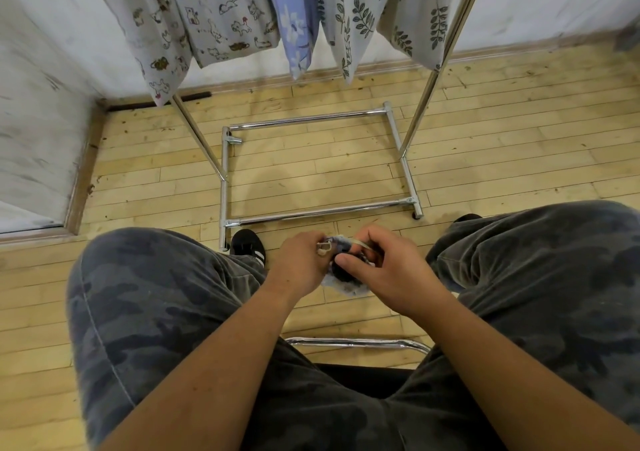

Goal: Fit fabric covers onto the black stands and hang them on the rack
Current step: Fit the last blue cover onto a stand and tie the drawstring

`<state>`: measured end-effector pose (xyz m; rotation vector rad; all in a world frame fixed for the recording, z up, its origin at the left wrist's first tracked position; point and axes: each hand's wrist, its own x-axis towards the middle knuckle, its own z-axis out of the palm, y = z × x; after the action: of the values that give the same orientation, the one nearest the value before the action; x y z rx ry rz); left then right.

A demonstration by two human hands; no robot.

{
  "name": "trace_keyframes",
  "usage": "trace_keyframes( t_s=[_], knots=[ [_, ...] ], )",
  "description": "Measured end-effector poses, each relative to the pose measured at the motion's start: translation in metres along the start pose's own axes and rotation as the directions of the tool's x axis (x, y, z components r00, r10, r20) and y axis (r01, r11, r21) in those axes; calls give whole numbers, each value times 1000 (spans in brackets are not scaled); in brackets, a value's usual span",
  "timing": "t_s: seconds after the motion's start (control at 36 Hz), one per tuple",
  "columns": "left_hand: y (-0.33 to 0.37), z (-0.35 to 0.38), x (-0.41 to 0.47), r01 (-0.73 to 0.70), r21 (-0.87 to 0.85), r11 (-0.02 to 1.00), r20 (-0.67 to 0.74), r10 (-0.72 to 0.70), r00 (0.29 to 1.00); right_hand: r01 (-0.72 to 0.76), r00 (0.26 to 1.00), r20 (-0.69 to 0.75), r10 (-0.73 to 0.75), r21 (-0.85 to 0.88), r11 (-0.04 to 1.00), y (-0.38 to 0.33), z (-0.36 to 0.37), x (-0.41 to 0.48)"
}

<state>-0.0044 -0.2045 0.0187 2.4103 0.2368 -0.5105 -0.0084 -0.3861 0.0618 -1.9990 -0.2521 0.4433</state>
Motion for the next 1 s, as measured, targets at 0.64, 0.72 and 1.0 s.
trace_keyframes(
  t_s=[0.64, 0.72, 1.0],
  knots=[
    [9, -2, -12, -134, -152, 979, -75, 124, 989, -291, 944, -200, 261, -136, 947, 24, 5, 14],
    [10, -2, -12, -143, -143, 979, -62, 135, 989, -304, 944, -175, 278, -146, 941, 24, 1, 13],
    [7, -8, -15, -204, -123, 971, 62, 212, 975, -233, 972, -64, 225, -170, 958, 28, 0, 8]
  ],
)
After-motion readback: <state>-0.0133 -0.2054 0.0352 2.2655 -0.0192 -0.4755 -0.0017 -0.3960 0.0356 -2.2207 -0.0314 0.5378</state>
